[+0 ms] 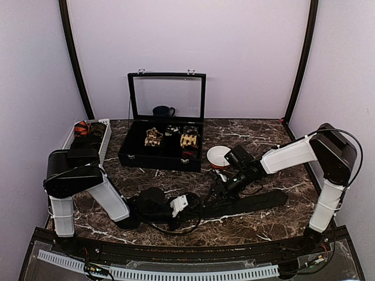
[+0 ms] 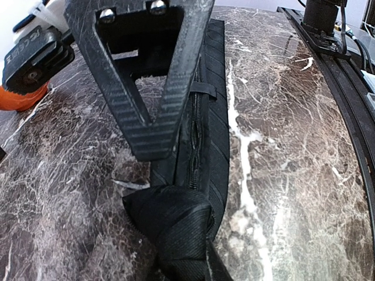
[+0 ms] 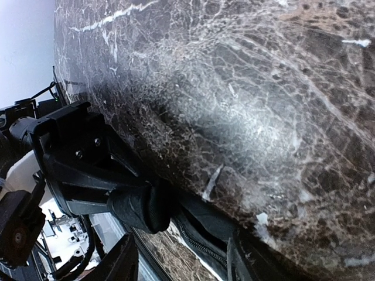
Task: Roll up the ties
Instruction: Roll the tie at the center of the board.
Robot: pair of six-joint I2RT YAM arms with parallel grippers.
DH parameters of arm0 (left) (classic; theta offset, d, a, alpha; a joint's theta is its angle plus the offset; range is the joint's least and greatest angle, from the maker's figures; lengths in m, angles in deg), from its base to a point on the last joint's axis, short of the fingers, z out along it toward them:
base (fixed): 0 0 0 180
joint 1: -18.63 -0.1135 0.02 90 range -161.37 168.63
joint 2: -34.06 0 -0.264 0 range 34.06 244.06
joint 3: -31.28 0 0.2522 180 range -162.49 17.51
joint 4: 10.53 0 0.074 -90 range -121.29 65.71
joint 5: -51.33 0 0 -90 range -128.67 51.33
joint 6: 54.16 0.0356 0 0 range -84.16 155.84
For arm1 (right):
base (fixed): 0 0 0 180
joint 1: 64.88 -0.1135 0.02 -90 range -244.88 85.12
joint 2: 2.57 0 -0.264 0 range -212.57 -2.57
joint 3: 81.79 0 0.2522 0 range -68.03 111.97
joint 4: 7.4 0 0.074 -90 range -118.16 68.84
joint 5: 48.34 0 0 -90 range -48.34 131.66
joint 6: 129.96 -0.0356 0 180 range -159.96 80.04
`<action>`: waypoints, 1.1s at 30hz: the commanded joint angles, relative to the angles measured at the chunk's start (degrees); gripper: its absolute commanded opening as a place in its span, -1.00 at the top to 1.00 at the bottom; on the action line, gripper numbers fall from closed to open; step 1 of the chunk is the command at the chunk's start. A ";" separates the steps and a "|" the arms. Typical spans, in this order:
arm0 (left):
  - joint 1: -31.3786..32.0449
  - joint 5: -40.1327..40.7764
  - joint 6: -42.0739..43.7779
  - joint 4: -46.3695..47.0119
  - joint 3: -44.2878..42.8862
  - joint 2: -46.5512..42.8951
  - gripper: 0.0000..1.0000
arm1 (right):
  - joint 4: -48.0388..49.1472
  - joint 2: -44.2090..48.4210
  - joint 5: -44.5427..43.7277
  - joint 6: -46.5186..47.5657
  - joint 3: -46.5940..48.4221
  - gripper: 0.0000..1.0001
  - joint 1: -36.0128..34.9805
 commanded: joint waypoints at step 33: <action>0.11 0.45 1.69 -12.52 0.99 -1.69 0.69 | -2.73 -0.58 -3.62 -3.98 3.95 0.38 -5.76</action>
